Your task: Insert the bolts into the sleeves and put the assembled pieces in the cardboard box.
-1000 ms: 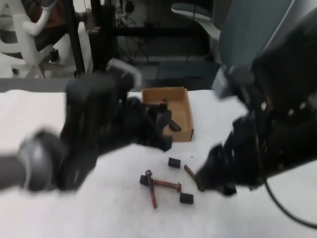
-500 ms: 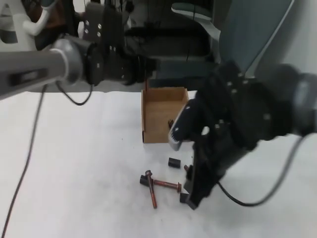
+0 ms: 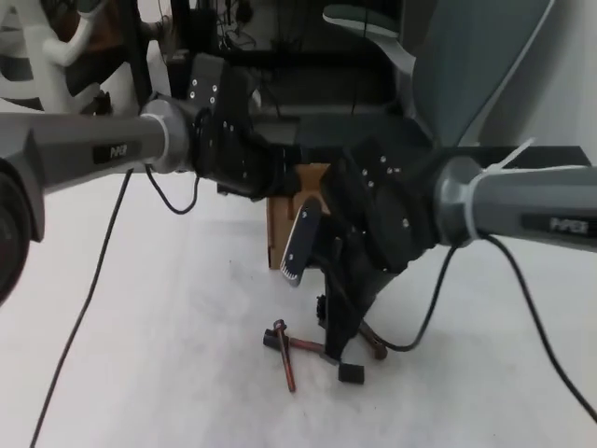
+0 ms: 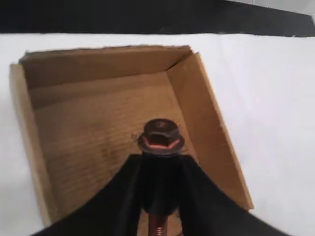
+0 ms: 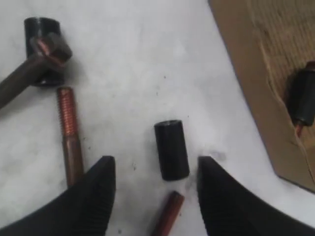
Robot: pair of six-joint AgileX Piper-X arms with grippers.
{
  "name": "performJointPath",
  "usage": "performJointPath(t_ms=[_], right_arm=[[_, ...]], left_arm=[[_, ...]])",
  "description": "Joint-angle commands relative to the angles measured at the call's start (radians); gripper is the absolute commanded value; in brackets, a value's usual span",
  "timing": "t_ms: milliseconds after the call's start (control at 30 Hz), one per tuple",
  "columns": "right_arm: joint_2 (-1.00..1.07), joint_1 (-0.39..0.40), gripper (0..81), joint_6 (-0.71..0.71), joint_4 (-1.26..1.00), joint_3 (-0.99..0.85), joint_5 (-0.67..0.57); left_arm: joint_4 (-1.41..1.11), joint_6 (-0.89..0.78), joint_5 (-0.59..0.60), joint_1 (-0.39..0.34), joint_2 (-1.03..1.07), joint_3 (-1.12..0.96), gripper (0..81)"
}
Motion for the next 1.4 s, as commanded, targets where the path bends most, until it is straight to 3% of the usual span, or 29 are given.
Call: performJointPath(t_ms=[0,67,133,233,267,533,700,833,967,1200,1367], right_arm=[[0.036,-0.004,48.6,-0.018,-0.030,-0.016,0.010],[0.054,-0.004,46.3,-0.018,-0.030,-0.016,0.037],[0.066,-0.004,35.0,-0.018,-0.030,-0.016,0.073],[0.069,-0.004,1.7,-0.037,-0.014,-0.016,0.121],[0.065,-0.007,0.1,-0.037,-0.012,-0.016,0.122],[-0.021,-0.019,0.0,0.050,-0.014,-0.016,0.119],[-0.142,-0.043,0.0,0.166,0.002,-0.016,0.083],[-0.246,-0.060,0.0,0.314,0.106,-0.016,0.048],[-0.331,-0.066,0.0,0.488,0.228,0.000,0.055],[-0.530,-0.083,0.0,0.643,0.241,0.123,0.071],[-0.710,-0.130,0.0,0.732,0.236,0.274,-0.027]], left_arm=[[-0.056,-0.009,0.053,0.001,-0.002,-0.017,39.2],[-0.087,-0.013,0.106,0.001,-0.002,-0.017,70.0],[-0.117,-0.039,0.135,0.001,-0.005,-0.017,70.0],[-0.113,-0.052,0.167,0.006,-0.024,-0.018,70.0],[-0.103,-0.052,0.183,0.011,-0.035,-0.018,70.0],[0.058,-0.026,0.305,0.073,-0.173,-0.018,70.0],[0.359,0.116,0.277,0.083,-0.280,-0.016,70.0],[0.631,0.201,0.213,0.026,-0.332,-0.016,70.0],[0.755,0.206,0.062,-0.070,-0.348,0.026,70.0],[0.576,0.047,-0.191,-0.241,-0.415,0.243,70.0],[0.366,-0.160,-0.337,-0.333,-0.481,0.429,70.0]])
